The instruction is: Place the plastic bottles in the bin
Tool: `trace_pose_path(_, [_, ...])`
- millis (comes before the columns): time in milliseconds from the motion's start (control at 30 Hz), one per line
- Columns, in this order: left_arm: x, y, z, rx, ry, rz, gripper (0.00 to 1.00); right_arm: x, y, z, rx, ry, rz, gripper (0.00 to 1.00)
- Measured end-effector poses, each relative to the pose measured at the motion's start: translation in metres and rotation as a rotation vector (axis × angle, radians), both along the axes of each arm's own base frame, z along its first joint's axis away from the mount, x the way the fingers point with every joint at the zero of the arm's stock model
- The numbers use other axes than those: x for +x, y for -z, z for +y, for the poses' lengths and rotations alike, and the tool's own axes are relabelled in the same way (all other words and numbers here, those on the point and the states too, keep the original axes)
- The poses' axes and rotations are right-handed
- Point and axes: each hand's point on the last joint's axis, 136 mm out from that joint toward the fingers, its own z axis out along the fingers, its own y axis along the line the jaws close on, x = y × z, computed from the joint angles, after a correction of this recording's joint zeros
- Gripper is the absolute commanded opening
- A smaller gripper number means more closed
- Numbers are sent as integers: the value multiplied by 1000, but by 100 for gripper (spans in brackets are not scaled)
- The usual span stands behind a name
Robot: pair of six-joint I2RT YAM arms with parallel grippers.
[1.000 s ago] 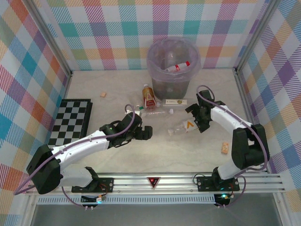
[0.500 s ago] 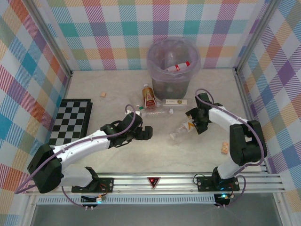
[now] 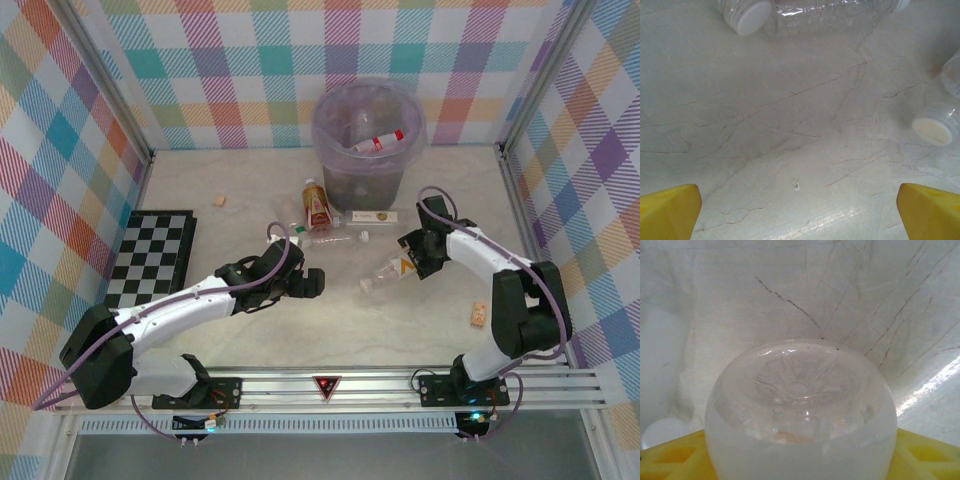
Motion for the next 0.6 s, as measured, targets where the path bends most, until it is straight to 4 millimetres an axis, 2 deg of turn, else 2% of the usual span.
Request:
trace_pose_path(133, [0,1,0,2,-1,1,100,-2,-18,-6,-27,-5,-47,63])
trace_pose_path(267, [3,0,1,5,-11,-12,100,-3,-50,-17,-84,-37,-147,57])
trace_pose_path(400, [7,1,1,4,-19,-16,100,5,-98,-27,-161,-83,-282,52])
trace_pose_path(433, [8,3,1,7,-20,-13,100,8,-113,-30,-185,-95,-324,48])
trace_pose_path(600, [10,7,2,15,-27,-7,100,21,-185,-38,-299,-174,-521,45])
